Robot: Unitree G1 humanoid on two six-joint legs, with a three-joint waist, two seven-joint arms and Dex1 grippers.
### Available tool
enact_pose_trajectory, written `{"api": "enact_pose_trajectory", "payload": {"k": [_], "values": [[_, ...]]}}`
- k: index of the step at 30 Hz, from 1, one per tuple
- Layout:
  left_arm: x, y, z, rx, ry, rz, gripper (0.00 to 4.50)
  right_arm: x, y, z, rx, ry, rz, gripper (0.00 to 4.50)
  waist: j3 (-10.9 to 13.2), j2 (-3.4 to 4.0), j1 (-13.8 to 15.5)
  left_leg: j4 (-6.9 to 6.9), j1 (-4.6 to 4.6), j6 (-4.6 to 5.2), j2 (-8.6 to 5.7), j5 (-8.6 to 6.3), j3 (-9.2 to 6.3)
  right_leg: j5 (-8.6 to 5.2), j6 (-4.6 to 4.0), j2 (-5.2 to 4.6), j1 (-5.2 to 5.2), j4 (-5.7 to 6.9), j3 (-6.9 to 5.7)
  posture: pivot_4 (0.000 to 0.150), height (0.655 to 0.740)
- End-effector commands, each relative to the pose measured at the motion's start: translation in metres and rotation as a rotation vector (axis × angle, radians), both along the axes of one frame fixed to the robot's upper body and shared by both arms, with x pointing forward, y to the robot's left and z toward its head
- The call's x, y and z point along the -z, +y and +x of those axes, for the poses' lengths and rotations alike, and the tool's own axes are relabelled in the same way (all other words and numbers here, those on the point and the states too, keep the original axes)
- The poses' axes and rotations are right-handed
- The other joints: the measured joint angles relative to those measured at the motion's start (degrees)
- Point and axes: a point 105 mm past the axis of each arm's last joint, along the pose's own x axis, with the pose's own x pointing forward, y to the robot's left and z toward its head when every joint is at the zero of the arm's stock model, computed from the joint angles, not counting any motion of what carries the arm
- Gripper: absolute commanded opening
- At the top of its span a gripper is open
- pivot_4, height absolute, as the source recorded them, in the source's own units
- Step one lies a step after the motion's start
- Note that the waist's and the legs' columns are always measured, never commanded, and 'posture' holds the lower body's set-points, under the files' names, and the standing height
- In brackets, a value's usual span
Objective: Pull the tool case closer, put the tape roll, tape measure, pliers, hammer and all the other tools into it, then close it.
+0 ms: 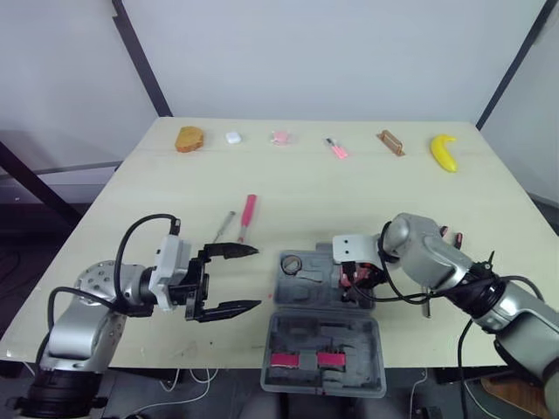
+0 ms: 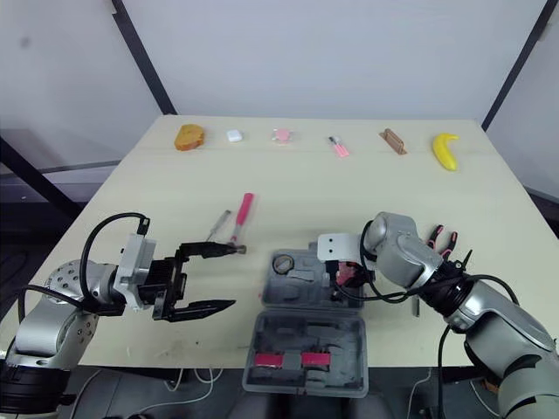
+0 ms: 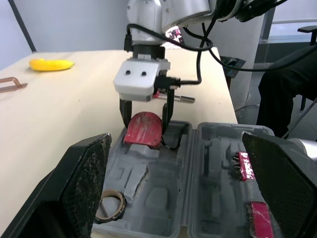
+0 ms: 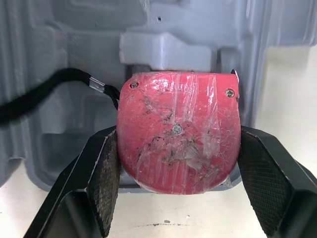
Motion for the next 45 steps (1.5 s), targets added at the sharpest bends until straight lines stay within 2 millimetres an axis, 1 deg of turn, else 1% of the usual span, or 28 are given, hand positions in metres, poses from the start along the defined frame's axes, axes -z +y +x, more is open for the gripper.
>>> {"api": "enact_pose_trajectory", "payload": {"k": [1, 8, 10, 11, 12, 14, 17, 21, 26, 29, 33, 34, 35, 36, 38, 45], "values": [[-0.01, -0.002, -0.003, 0.008, -0.048, 0.009, 4.5, -0.005, 0.004, 0.005, -0.024, -0.036, -0.005, 2.88, 0.0, -0.01, -0.06, 0.0, 0.01, 0.0, 0.0, 0.0, -0.01, 0.0, 0.0, 0.01, 0.0, 0.0, -0.01, 0.15, 0.74], [-0.01, -0.002, -0.003, 0.004, -0.046, 0.012, 4.5, -0.001, 0.005, 0.008, -0.038, -0.046, -0.001, 2.88, -0.02, -0.03, -0.28, 0.0, 0.06, 0.0, 0.02, 0.0, 0.0, 0.0, 0.0, 0.03, 0.02, 0.04, 0.01, 0.15, 0.74], [-0.01, -0.002, -0.003, 0.005, -0.044, 0.013, 4.5, -0.001, 0.005, 0.008, -0.043, -0.049, 0.003, 3.92, -0.02, -0.03, -0.35, 0.0, 0.07, 0.0, 0.02, 0.0, 0.0, 0.0, -0.01, 0.04, 0.02, 0.05, 0.01, 0.15, 0.74], [-0.01, -0.002, -0.003, 0.007, -0.043, 0.014, 4.5, -0.002, 0.004, 0.009, -0.044, -0.056, 0.003, 4.34, -0.02, -0.03, -0.36, 0.0, 0.07, 0.0, 0.02, 0.0, 0.0, 0.0, -0.01, 0.04, 0.02, 0.05, 0.01, 0.15, 0.74], [-0.01, -0.002, -0.003, 0.009, -0.041, 0.014, 4.5, -0.003, 0.003, 0.009, -0.042, -0.06, 0.003, 4.44, -0.01, -0.02, -0.34, 0.0, 0.07, 0.0, 0.02, 0.0, 0.0, 0.0, -0.01, 0.04, 0.02, 0.05, 0.01, 0.15, 0.74], [-0.01, -0.003, -0.003, 0.012, -0.038, 0.015, 4.5, -0.006, 0.001, 0.012, -0.03, -0.084, 0.007, 4.44, 0.0, -0.01, -0.32, 0.0, 0.05, 0.0, 0.02, 0.0, 0.01, 0.0, -0.01, 0.03, 0.01, 0.04, 0.02, 0.15, 0.74], [-0.01, -0.003, -0.004, 0.015, -0.035, 0.016, 4.5, -0.011, -0.001, 0.01, -0.023, -0.089, 0.014, 4.44, 0.0, -0.01, -0.22, 0.0, 0.04, 0.0, 0.02, 0.0, 0.01, 0.0, -0.01, 0.02, 0.01, 0.03, 0.02, 0.15, 0.74], [-0.009, -0.004, -0.004, 0.02, -0.032, 0.017, 4.5, -0.026, -0.006, 0.009, -0.006, -0.124, 0.042, 4.44, 0.01, -0.01, -0.09, 0.0, 0.04, 0.0, 0.01, 0.0, 0.01, 0.0, -0.01, 0.01, 0.01, 0.03, 0.01, 0.15, 0.74], [-0.009, -0.005, -0.005, 0.025, -0.029, 0.016, 4.5, -0.044, -0.014, -0.001, 0.026, -0.123, 0.123, 4.44, 0.01, -0.01, 0.09, -0.01, 0.02, 0.0, 0.01, 0.0, -0.01, 0.0, -0.01, 0.01, 0.01, 0.0, 0.0, 0.15, 0.74], [-0.009, -0.005, -0.005, 0.025, -0.028, 0.015, 4.5, -0.054, -0.016, -0.004, 0.066, -0.132, 0.233, 4.44, 0.02, -0.02, 0.07, -0.01, 0.02, 0.0, 0.01, 0.0, 0.0, 0.0, -0.01, 0.01, 0.01, 0.0, 0.0, 0.15, 0.74], [-0.007, -0.003, -0.005, 0.019, -0.024, 0.013, 4.5, -0.06, -0.024, -0.008, 0.106, -0.155, 0.515, 4.44, 0.0, -0.05, 0.19, -0.04, 0.02, 0.0, 0.01, 0.0, 0.0, 0.0, 0.0, 0.01, 0.03, -0.02, 0.01, 0.15, 0.74], [-0.006, -0.003, -0.006, 0.019, -0.023, 0.014, 4.5, -0.059, -0.026, -0.009, 0.118, -0.154, 0.549, 3.88, 0.01, -0.04, 0.2, -0.04, 0.01, 0.0, 0.01, 0.0, -0.02, 0.0, 0.0, 0.01, 0.04, -0.05, -0.02, 0.15, 0.74], [-0.006, -0.003, -0.006, 0.02, -0.022, 0.013, 4.5, -0.057, -0.029, -0.01, 0.126, -0.158, 0.579, 3.66, 0.02, -0.05, 0.12, -0.04, 0.0, 0.0, 0.0, 0.0, -0.01, 0.0, 0.0, 0.0, 0.04, -0.06, -0.01, 0.15, 0.74], [-0.006, -0.003, -0.006, 0.02, -0.022, 0.013, 4.5, -0.055, -0.032, -0.011, 0.141, -0.165, 0.608, 3.15, 0.01, -0.06, 0.12, -0.04, 0.01, 0.0, 0.0, 0.0, 0.04, 0.0, 0.0, -0.01, 0.03, -0.04, 0.04, 0.15, 0.74], [-0.005, -0.003, -0.006, 0.02, -0.022, 0.012, 4.5, -0.05, -0.039, -0.01, 0.181, -0.195, 0.639, 2.34, 0.02, -0.05, 0.11, -0.04, 0.01, 0.0, 0.0, 0.0, 0.03, 0.0, 0.0, 0.0, 0.04, -0.04, 0.03, 0.15, 0.74], [-0.004, -0.002, -0.004, 0.026, -0.019, 0.011, 4.5, -0.041, -0.033, -0.012, 0.22, -0.223, 0.875, 2.34, 0.02, -0.05, -0.1, -0.06, 0.04, 0.0, 0.02, 0.0, 0.03, 0.0, 0.0, 0.05, 0.03, -0.01, 0.06, 0.15, 0.74]]}}
